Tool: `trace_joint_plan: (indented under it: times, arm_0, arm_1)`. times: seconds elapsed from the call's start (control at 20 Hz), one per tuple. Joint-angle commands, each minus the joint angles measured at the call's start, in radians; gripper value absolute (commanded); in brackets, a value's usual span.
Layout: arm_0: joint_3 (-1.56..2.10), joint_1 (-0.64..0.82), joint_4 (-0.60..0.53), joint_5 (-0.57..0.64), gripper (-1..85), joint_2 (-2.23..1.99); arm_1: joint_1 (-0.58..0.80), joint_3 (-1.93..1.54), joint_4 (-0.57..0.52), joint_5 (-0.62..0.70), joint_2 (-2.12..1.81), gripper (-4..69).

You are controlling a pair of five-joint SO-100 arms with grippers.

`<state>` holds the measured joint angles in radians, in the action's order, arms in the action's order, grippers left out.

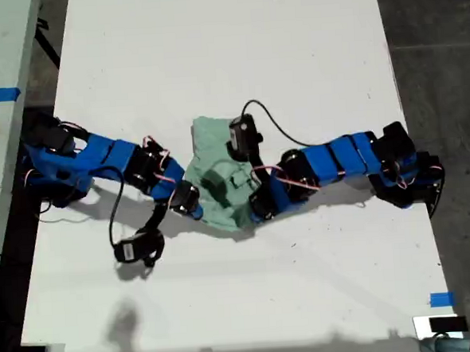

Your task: Fold tshirt

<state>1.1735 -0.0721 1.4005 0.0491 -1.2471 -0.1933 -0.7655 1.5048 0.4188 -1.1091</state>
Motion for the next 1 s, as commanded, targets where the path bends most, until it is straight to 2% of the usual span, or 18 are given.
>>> trace_joint_plan:
  times: [0.0,0.15,0.4,0.65,0.7,0.75,0.8,0.85,0.9,0.95]
  arm_0:
    - [-0.1,0.166,0.051,0.146,0.1,-0.118]
    - [-0.101,0.291,0.094,0.244,0.1,-0.161]
    - [-0.086,0.414,0.132,0.316,0.1,-0.183]
    - [-0.078,0.517,0.137,0.391,0.5,-0.202]
    - [-0.078,0.551,0.138,0.413,4.7,-0.221]
    - [-0.075,0.589,0.143,0.428,22.8,-0.25]
    - [-0.071,0.637,0.152,0.434,30.9,-0.281]
    - [-0.067,0.689,0.163,0.44,32.2,-0.314]
    - [-0.067,0.735,0.167,0.468,32.5,-0.347]
    - [-0.069,0.776,0.178,0.489,32.6,-0.382]
  arm_1:
    - [0.123,0.006,0.077,0.115,-0.14,-1.2]
    - [0.222,-0.023,0.107,0.209,-0.193,-1.2]
    - [0.348,-0.052,0.095,0.316,-0.169,-1.3]
    - [0.456,-0.052,0.08,0.348,-0.156,-1.7]
    - [0.486,-0.052,0.098,0.339,-0.164,0.2]
    - [0.52,-0.048,0.127,0.321,-0.17,20.7]
    - [0.561,-0.049,0.15,0.319,-0.186,29.0]
    - [0.609,-0.077,0.15,0.33,-0.222,38.1]
    - [0.649,-0.069,0.152,0.393,-0.244,50.8]
    - [0.695,-0.081,0.156,0.413,-0.282,48.9]
